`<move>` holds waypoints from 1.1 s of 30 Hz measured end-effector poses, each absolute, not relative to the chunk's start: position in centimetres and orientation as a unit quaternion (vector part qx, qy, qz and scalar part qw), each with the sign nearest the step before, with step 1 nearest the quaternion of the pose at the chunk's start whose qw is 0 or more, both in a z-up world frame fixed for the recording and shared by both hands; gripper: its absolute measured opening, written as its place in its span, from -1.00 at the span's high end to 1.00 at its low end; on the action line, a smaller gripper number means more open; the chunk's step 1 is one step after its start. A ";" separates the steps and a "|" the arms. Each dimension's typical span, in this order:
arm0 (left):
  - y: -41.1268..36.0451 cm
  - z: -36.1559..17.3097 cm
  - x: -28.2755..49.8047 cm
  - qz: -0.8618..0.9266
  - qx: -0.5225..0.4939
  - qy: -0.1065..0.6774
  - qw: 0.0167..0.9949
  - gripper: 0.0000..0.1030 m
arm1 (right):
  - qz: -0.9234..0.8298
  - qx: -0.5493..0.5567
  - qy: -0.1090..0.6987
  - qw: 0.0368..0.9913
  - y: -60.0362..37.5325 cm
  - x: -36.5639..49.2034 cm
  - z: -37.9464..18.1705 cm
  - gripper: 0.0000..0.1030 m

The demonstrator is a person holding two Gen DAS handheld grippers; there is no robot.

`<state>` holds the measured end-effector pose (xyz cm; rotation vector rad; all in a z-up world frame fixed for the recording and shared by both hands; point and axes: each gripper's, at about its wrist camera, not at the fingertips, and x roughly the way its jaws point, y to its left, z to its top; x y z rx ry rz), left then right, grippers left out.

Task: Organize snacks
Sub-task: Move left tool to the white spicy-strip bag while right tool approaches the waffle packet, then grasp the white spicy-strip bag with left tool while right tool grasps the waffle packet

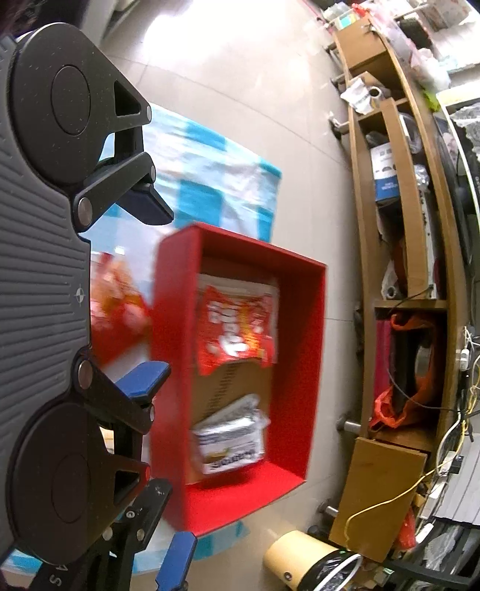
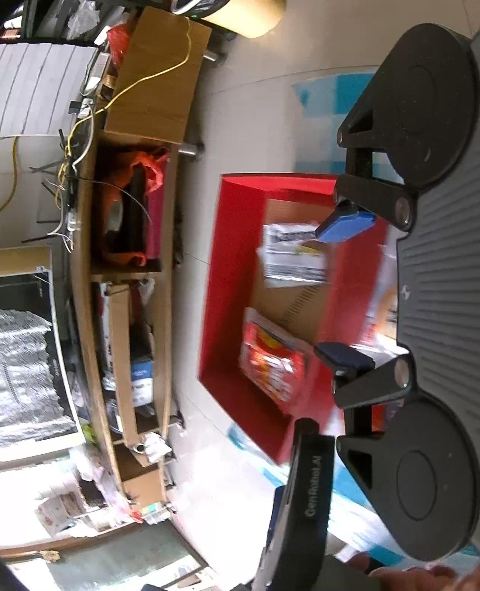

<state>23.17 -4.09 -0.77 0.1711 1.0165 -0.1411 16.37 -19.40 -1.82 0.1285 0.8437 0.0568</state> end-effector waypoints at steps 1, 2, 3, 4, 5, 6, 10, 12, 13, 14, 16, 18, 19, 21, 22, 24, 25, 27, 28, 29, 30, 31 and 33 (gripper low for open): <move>-3.8 -0.9 22.6 -0.068 0.081 0.489 0.866 -0.66 | 0.028 0.060 0.412 0.909 -19.2 15.8 -1.9 -0.10; -3.5 -1.1 22.0 -0.070 0.081 0.494 0.863 -0.66 | 0.029 0.062 0.414 0.908 -19.0 15.2 -1.9 -0.10; -3.2 -1.3 21.6 -0.072 0.081 0.499 0.860 -0.66 | 0.031 0.064 0.416 0.907 -18.8 14.7 -1.9 -0.10; -2.9 -1.4 21.0 -0.075 0.082 0.503 0.857 -0.66 | 0.033 0.066 0.419 0.905 -18.6 14.2 -2.0 -0.10; -2.4 -1.6 20.3 -0.076 0.081 0.506 0.855 -0.66 | 0.036 0.070 0.422 0.903 -18.4 13.7 -2.1 -0.10; -2.1 -1.8 19.7 -0.076 0.081 0.509 0.854 -0.66 | 0.037 0.073 0.424 0.902 -18.2 13.2 -2.1 -0.10; -0.7 -2.4 16.9 -0.079 0.088 0.523 0.844 -0.66 | 0.053 0.075 0.439 0.894 -16.8 10.9 -2.8 -0.10; -0.2 -2.8 15.3 -0.082 0.092 0.529 0.840 -0.66 | 0.059 0.067 0.446 0.890 -15.9 9.8 -3.1 -0.10; 0.1 -3.0 14.5 -0.084 0.094 0.533 0.837 -0.66 | 0.062 0.066 0.450 0.888 -15.4 9.2 -3.3 -0.10; 0.2 -3.1 13.8 -0.088 0.095 0.536 0.834 -0.66 | 0.066 0.067 0.453 0.886 -15.0 8.6 -3.4 -0.10; 0.5 -3.4 12.4 -0.094 0.099 0.541 0.830 -0.67 | 0.073 0.065 0.459 0.883 -14.3 7.4 -3.6 -0.10; 0.5 -3.6 11.1 -0.102 0.106 0.545 0.825 -0.67 | 0.077 0.066 0.464 0.880 -13.8 6.4 -3.7 -0.10; 0.5 -3.7 10.5 -0.105 0.109 0.546 0.824 -0.67 | 0.080 0.068 0.468 0.877 -13.6 5.9 -3.8 -0.10; 0.5 -3.8 9.5 -0.107 0.114 0.548 0.822 -0.67 | 0.085 0.078 0.475 0.872 -13.4 5.1 -4.0 -0.10; 0.7 -3.8 9.1 -0.110 0.114 0.550 0.820 -0.67 | 0.083 0.082 0.478 0.871 -13.4 4.8 -4.1 -0.10; 0.9 -3.8 8.5 -0.112 0.110 0.552 0.819 -0.67 | 0.078 0.086 0.482 0.868 -13.4 4.2 -4.3 -0.10; 1.1 -3.8 8.3 -0.112 0.110 0.553 0.818 -0.67 | 0.076 0.089 0.485 0.867 -13.5 3.9 -4.4 -0.10; 1.3 -4.0 7.8 -0.108 0.112 0.553 0.818 -0.68 | 0.073 0.093 0.488 0.864 -13.6 3.4 -4.6 -0.10; 1.4 -4.1 7.6 -0.106 0.112 0.555 0.817 -0.68 | 0.070 0.096 0.490 0.864 -13.6 3.1 -4.7 -0.10; 1.6 -4.2 7.3 -0.104 0.112 0.557 0.816 -0.68 | 0.068 0.098 0.492 0.862 -13.7 3.0 -4.8 -0.10; 1.7 -4.4 7.1 -0.103 0.112 0.561 0.814 -0.68 | 0.066 0.100 0.495 0.860 -13.7 2.8 -4.9 -0.10; 1.9 -4.6 6.9 -0.101 0.112 0.564 0.812 -0.68 | 0.065 0.100 0.498 0.859 -13.7 2.6 -5.1 -0.10; 2.1 -5.1 6.5 -0.100 0.112 0.571 0.807 -0.68 | 0.062 0.098 0.502 0.857 -13.6 2.4 -5.4 -0.10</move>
